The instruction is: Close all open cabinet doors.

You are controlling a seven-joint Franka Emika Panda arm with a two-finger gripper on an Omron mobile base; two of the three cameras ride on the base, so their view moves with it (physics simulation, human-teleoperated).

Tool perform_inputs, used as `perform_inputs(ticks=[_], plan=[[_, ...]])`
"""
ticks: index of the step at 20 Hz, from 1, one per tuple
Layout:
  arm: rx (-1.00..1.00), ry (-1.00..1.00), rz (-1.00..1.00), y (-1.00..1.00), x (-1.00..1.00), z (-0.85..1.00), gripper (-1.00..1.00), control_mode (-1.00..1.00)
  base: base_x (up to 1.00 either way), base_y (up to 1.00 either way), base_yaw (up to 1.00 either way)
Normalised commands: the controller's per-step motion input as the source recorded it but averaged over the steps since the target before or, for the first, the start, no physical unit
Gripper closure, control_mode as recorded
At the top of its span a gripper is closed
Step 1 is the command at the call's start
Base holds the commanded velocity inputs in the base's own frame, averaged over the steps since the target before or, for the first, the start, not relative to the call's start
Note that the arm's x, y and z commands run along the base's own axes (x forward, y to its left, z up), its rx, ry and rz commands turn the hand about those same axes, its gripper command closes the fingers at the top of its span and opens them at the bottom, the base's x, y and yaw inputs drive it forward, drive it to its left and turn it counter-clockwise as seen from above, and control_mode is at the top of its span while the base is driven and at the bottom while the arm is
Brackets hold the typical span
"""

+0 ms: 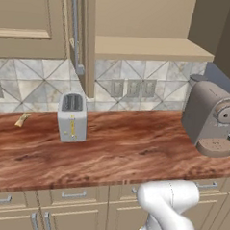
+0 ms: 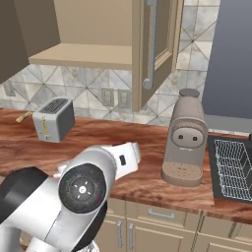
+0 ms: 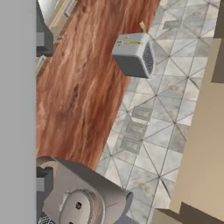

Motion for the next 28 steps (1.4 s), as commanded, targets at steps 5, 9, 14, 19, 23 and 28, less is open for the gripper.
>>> perform_inputs(ticks=[5, 9, 14, 19, 23, 28], plan=[[-0.06, -0.12, 0.03, -0.44, 0.19, 0.01, -1.00, -1.00, 0.00, 0.00, 0.00], [-0.07, -0.08, 0.09, -0.41, 0.33, 0.12, -1.00, -1.00, 0.00, 0.00, 0.00], [-0.04, -0.05, 0.12, -0.38, 0.59, 0.15, -1.00, -1.00, 0.00, 0.00, 0.00], [-0.06, -0.07, 0.15, -0.28, 0.51, 0.16, -1.00, -1.00, 0.00, 0.00, 0.00], [-0.09, -0.09, 0.17, -0.20, 0.23, 0.06, -1.00, -1.00, 0.00, 0.00, 0.00], [-0.11, -0.10, 0.17, -0.19, 0.18, 0.00, -1.00, -1.00, 0.00, 0.00, 0.00]])
